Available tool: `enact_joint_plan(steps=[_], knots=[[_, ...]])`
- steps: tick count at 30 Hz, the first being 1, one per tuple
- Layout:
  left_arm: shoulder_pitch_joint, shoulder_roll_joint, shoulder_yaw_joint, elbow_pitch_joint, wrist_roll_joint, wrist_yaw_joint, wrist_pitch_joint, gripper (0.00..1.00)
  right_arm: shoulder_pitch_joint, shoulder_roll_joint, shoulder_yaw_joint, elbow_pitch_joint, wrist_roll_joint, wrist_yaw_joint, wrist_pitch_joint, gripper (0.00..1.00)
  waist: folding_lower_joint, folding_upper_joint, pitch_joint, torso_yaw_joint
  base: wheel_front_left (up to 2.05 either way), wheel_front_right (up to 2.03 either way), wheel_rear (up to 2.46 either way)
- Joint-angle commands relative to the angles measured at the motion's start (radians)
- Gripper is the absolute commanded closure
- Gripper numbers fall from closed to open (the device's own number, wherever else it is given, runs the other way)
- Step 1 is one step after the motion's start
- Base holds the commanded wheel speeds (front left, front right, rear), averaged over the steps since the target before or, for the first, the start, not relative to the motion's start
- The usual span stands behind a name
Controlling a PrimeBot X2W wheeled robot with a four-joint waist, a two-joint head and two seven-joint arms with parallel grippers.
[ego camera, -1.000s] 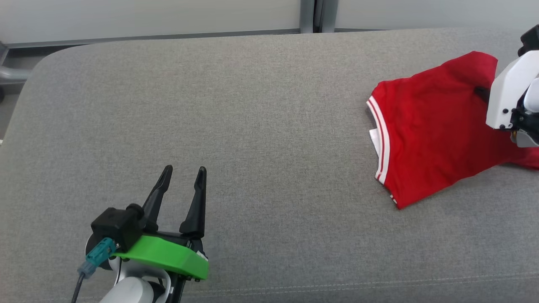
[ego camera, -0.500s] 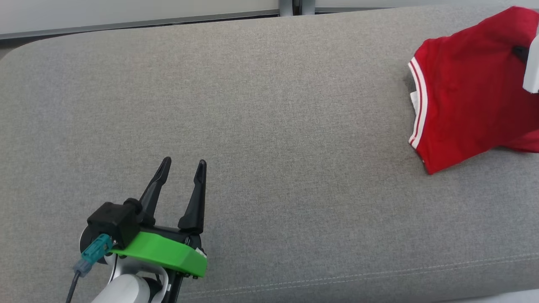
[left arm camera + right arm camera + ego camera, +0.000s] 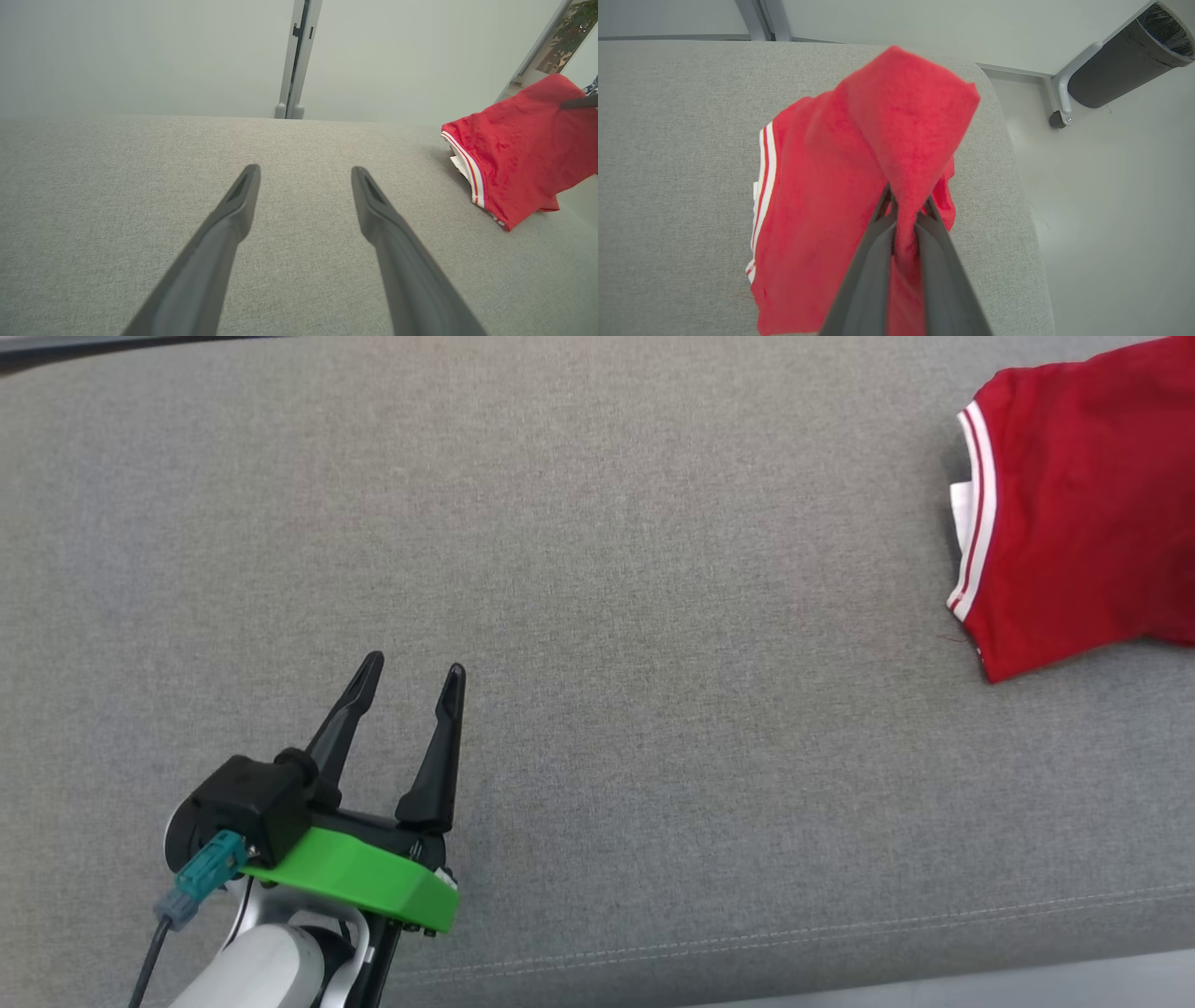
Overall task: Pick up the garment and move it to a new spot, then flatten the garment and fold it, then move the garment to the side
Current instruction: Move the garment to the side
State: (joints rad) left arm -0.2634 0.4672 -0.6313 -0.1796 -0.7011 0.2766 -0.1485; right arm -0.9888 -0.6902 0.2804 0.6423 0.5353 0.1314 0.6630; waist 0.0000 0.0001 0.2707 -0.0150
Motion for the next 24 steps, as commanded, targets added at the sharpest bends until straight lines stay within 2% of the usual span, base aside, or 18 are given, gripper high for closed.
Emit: enact_joint_plan(steps=[1, 8, 24], knots=[[-0.025, 0.012, -0.001, -0.007, 0.009, 0.005, 0.008, 0.0, 0.011, -0.01, -0.011, 0.021, -0.021, -0.001, -0.023, 1.0, 0.0, -0.0001, 0.035, 0.006, 0.0, 0.0, 0.0], [-0.054, 0.035, -0.005, -0.045, 0.035, 0.014, 0.039, 0.0, 0.01, -0.02, -0.05, 0.107, -0.1, -0.001, -0.12, 1.0, 0.0, -0.0001, 0.096, 0.01, 0.0, 0.0, 0.0], [-0.106, 0.062, -0.032, -0.134, 0.084, 0.033, 0.1, 0.0, -0.054, 0.021, -0.103, 0.27, -0.229, -0.002, -0.299, 1.0, 0.0, -0.0001, 0.161, -0.033, 0.0, 0.0, 0.0]])
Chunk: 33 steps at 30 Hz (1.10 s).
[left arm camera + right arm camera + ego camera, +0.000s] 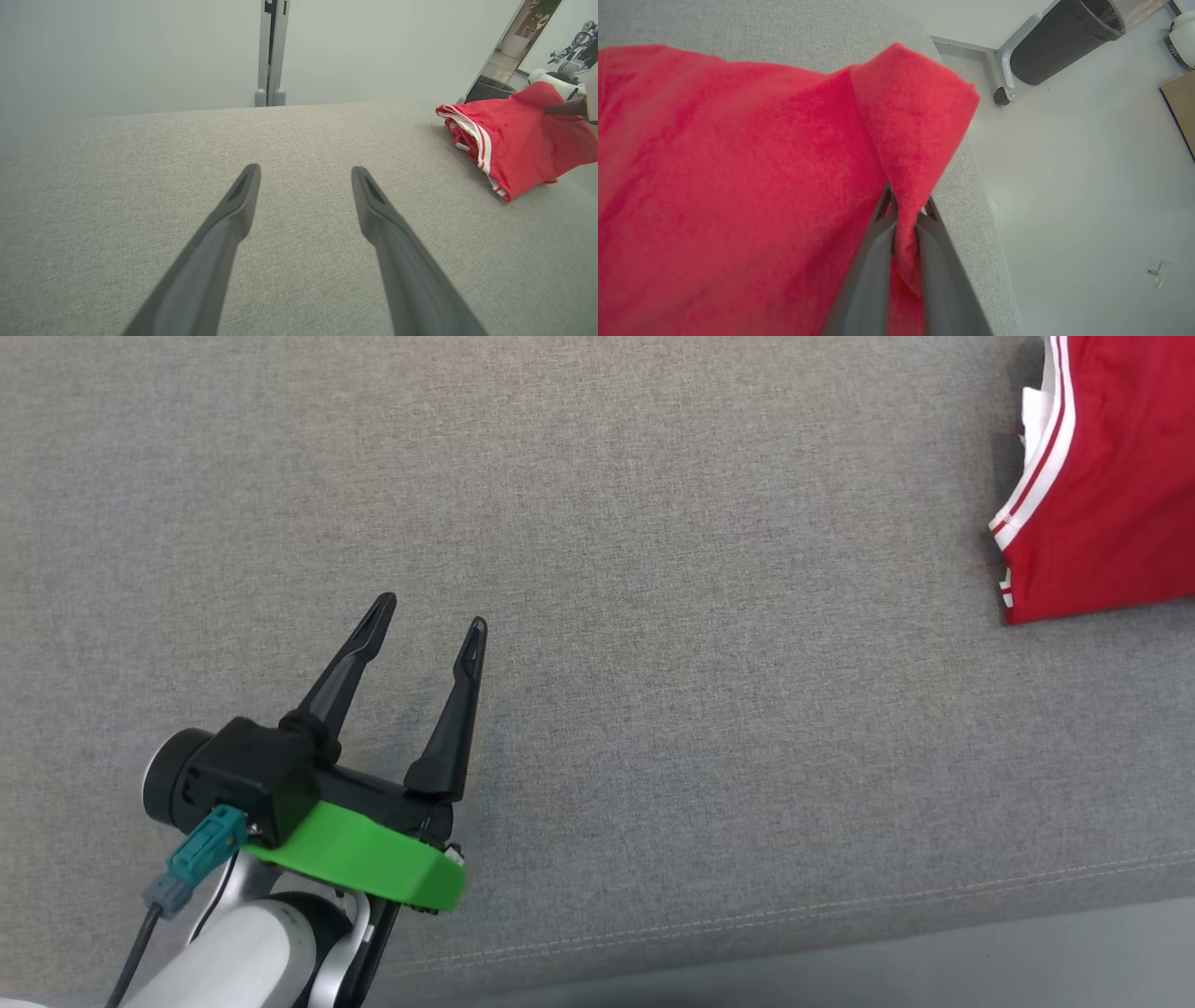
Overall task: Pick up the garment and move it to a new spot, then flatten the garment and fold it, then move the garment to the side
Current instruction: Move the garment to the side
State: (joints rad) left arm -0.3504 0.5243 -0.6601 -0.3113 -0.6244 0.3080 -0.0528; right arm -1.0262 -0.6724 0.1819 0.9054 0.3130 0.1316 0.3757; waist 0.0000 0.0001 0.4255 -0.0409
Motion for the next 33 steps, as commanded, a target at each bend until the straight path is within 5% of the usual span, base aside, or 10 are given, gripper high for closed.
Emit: enact_joint_plan(steps=[1, 7, 8, 10, 11, 12, 24, 33], knots=[[-0.023, 0.002, -0.007, -0.004, 0.011, -0.001, 0.006, 0.0, -0.02, 0.007, -0.006, 0.015, -0.012, -0.002, -0.019, 1.0, 0.0, -0.0001, 0.008, -0.01, 0.0, 0.0, 0.0], [-0.05, -0.015, -0.024, -0.005, 0.022, -0.009, 0.015, 0.0, -0.043, 0.011, -0.016, 0.043, -0.06, -0.002, -0.085, 1.0, 0.0, -0.0001, 0.02, -0.014, 0.0, 0.0, 0.0], [-0.054, -0.018, -0.026, -0.005, 0.023, -0.009, 0.017, 0.0, -0.048, 0.012, -0.019, 0.051, -0.07, -0.002, -0.098, 0.94, 0.0, -0.0001, 0.022, -0.015, 0.0, 0.0, 0.0], [-0.062, -0.02, -0.029, -0.004, 0.025, -0.01, 0.019, 0.0, -0.061, 0.009, -0.026, 0.057, -0.105, -0.002, -0.145, 0.55, 0.0, -0.0001, 0.026, -0.015, 0.0, 0.0, 0.0], [-0.064, -0.02, -0.029, -0.002, 0.026, -0.01, 0.019, 0.0, -0.065, 0.011, -0.027, 0.067, -0.122, -0.002, -0.159, 0.15, 0.0, -0.0001, 0.028, -0.014, 0.0, 0.0, 0.0], [-0.064, -0.02, -0.03, 0.0, 0.027, -0.01, 0.019, 0.0, -0.067, 0.015, -0.029, 0.075, -0.133, -0.002, -0.176, 0.0, 0.0, -0.0001, 0.029, -0.014, 0.0, 0.0, 0.0], [-0.057, -0.023, -0.024, 0.022, 0.013, -0.007, 0.0, 0.0, -0.112, 0.057, -0.07, 0.166, -0.215, -0.002, -0.256, 0.0, 0.0, -0.0001, 0.009, -0.011, 0.0, 0.0, 0.0], [-0.032, -0.026, 0.029, 0.071, -0.047, -0.021, -0.05, 0.0, -0.11, 0.114, 0.011, 0.16, -0.187, -0.002, -0.315, 0.0, 0.0, -0.0001, -0.078, -0.022, 0.0, 0.0, 0.0]])
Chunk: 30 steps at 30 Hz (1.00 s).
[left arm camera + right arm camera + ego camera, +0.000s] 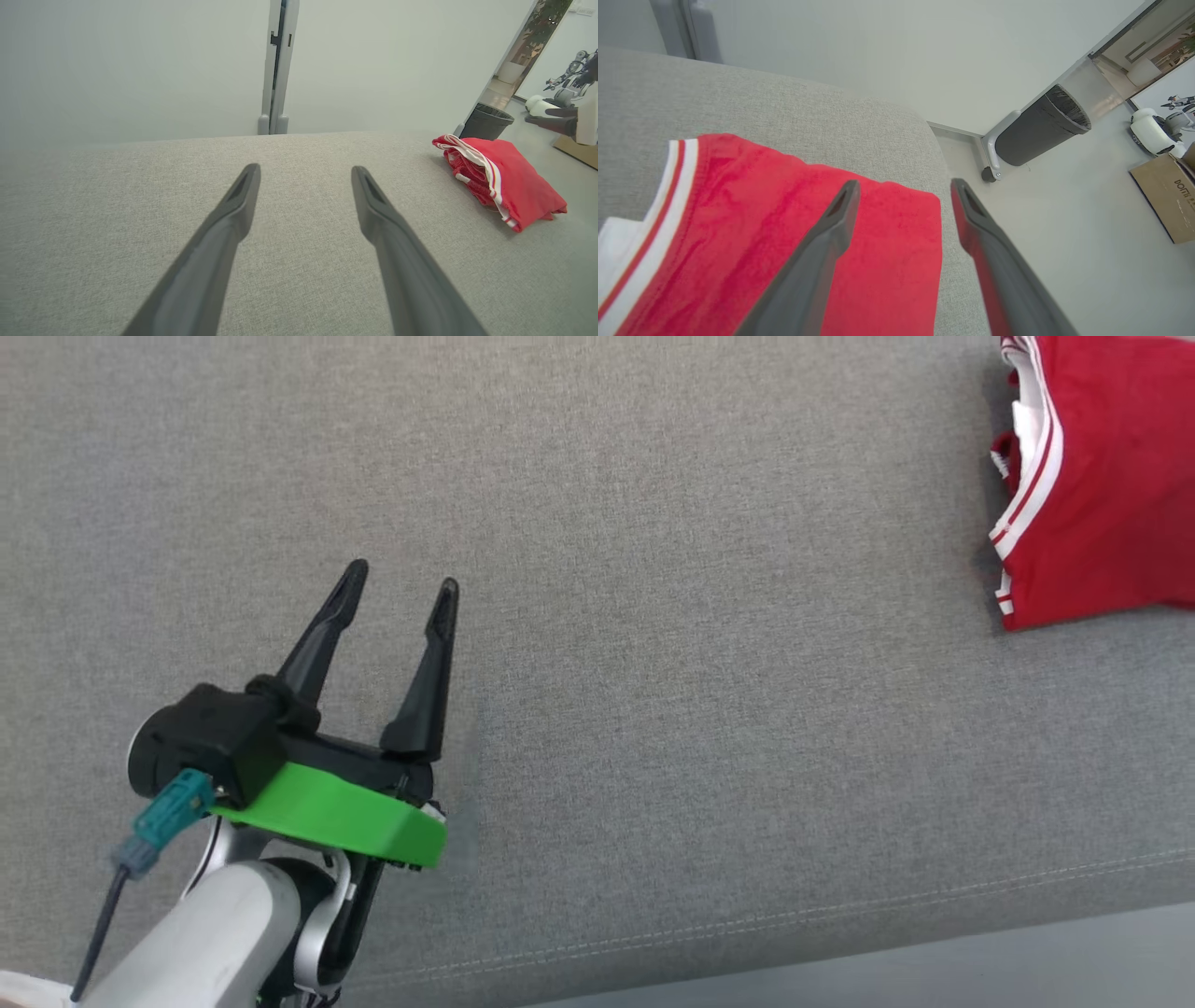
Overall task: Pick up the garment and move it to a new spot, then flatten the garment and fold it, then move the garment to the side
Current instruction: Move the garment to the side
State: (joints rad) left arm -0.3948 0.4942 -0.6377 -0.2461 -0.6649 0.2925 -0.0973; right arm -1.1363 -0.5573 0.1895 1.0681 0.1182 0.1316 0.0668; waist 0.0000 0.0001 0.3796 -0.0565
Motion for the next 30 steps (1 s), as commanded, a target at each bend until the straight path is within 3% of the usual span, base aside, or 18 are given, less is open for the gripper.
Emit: enact_joint_plan(steps=[1, 8, 19, 26, 30], knots=[[0.013, 0.007, 0.018, 0.013, -0.018, -0.009, -0.011, 0.0, 0.005, 0.009, 0.015, -0.006, 0.02, -0.002, -0.015, 0.0, 0.0, -0.0001, -0.047, -0.007, 0.0, 0.0, 0.0], [0.022, 0.033, 0.103, 0.097, -0.091, -0.027, -0.049, 0.0, 0.054, 0.063, 0.101, -0.065, 0.144, -0.002, -0.093, 0.0, 0.0, -0.0001, -0.152, 0.005, 0.0, 0.0, 0.0], [0.119, 0.036, 0.197, 0.204, -0.174, -0.001, -0.109, 0.0, 0.228, 0.089, 0.198, -0.206, 0.311, -0.002, -0.185, 0.0, 0.0, -0.0001, -0.283, 0.044, 0.0, 0.0, 0.0], [0.186, 0.046, 0.196, 0.236, -0.181, 0.005, -0.118, 0.0, 0.374, 0.134, 0.171, -0.314, 0.358, -0.002, -0.22, 0.0, 0.0, -0.0001, -0.345, 0.078, 0.0, 0.0, 0.0], [0.222, 0.049, 0.182, 0.243, -0.176, -0.004, -0.124, 0.0, 0.493, 0.182, 0.096, -0.405, 0.338, -0.002, -0.231, 0.0, 0.0, -0.0001, -0.378, 0.097, 0.0, 0.0, 0.0]])
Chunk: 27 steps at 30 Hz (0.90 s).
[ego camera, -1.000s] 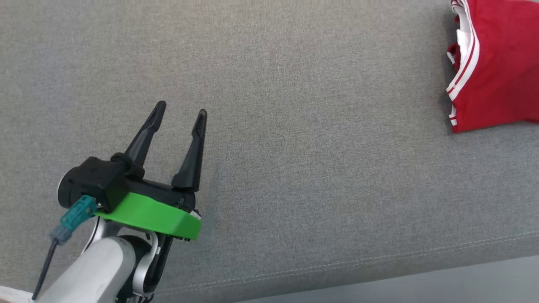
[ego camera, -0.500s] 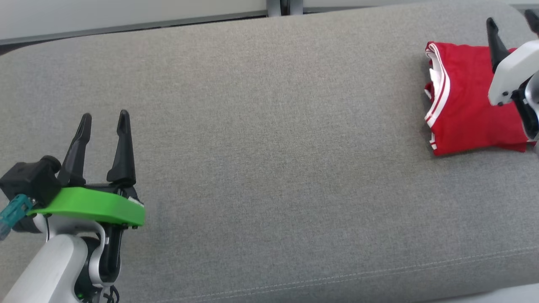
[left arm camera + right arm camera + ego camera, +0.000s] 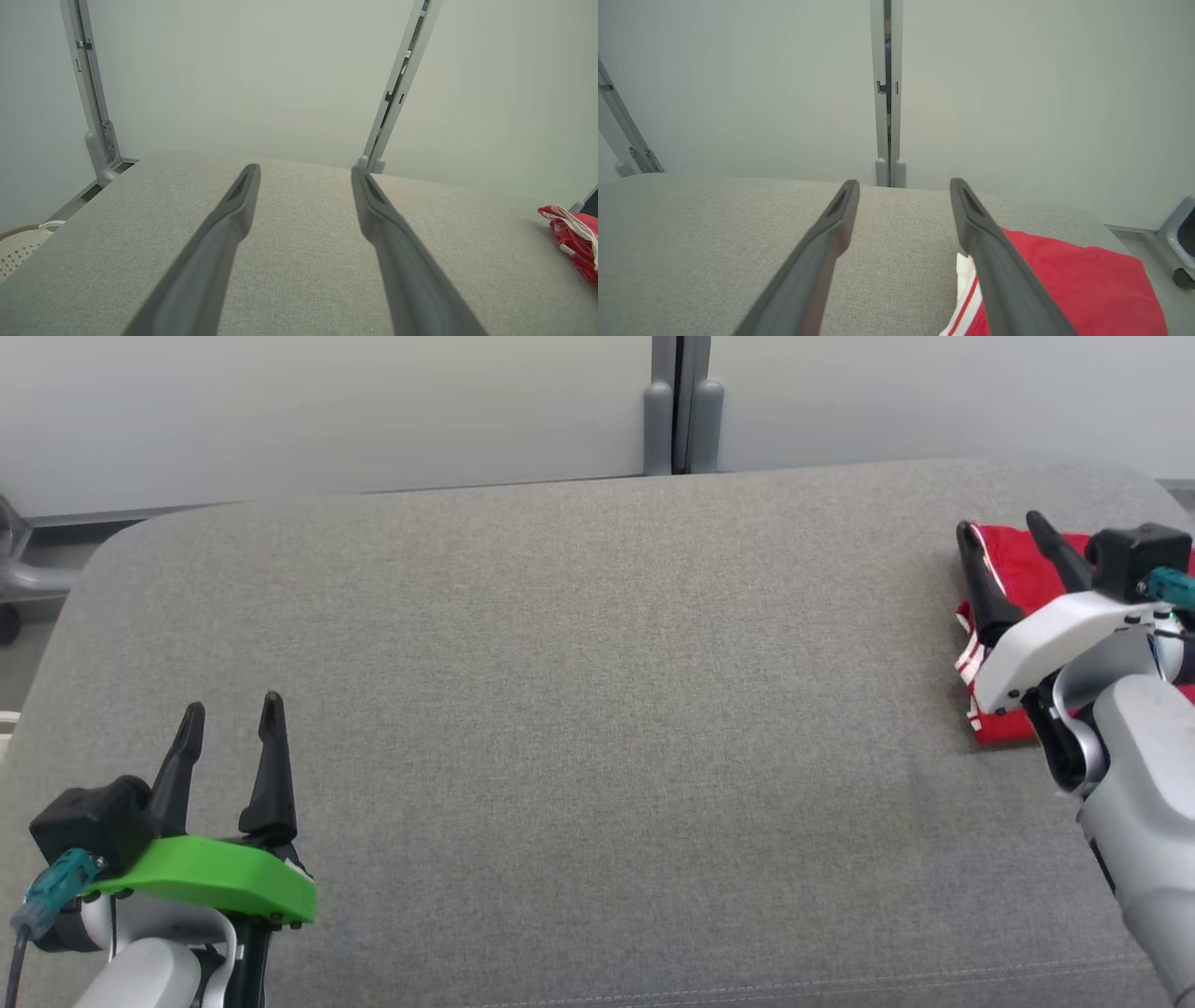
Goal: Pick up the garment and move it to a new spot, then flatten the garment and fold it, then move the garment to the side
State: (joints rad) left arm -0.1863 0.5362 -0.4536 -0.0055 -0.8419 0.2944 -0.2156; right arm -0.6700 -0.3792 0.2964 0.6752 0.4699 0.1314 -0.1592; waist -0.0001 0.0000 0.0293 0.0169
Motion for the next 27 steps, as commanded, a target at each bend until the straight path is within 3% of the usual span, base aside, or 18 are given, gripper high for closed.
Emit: enact_joint_plan(steps=[1, 9, 15, 27], knots=[[0.021, 0.005, -0.005, 0.002, -0.001, -0.006, -0.006, 0.0, 0.054, 0.017, -0.029, -0.033, -0.025, -0.002, -0.004, 0.0, 0.0001, 0.0, -0.033, 0.025, 0.0, 0.0, 0.0], [0.068, -0.02, -0.02, 0.0, -0.007, -0.014, -0.019, 0.0, 0.262, 0.169, -0.189, -0.234, -0.122, -0.002, 0.047, 0.0, 0.0001, 0.0, -0.065, 0.019, 0.0, 0.0, 0.0], [0.094, -0.046, -0.043, 0.002, 0.007, -0.026, -0.03, 0.0, 0.401, 0.279, -0.247, -0.403, -0.187, -0.001, 0.119, 0.0, 0.0001, 0.0, -0.083, -0.002, 0.0, 0.0, 0.0], [0.139, -0.09, -0.043, 0.033, 0.03, -0.059, -0.045, 0.0, 0.576, 0.328, -0.269, -0.582, -0.223, -0.001, 0.181, 0.0, 0.0001, 0.0, -0.107, -0.02, 0.0, 0.0, 0.0]])
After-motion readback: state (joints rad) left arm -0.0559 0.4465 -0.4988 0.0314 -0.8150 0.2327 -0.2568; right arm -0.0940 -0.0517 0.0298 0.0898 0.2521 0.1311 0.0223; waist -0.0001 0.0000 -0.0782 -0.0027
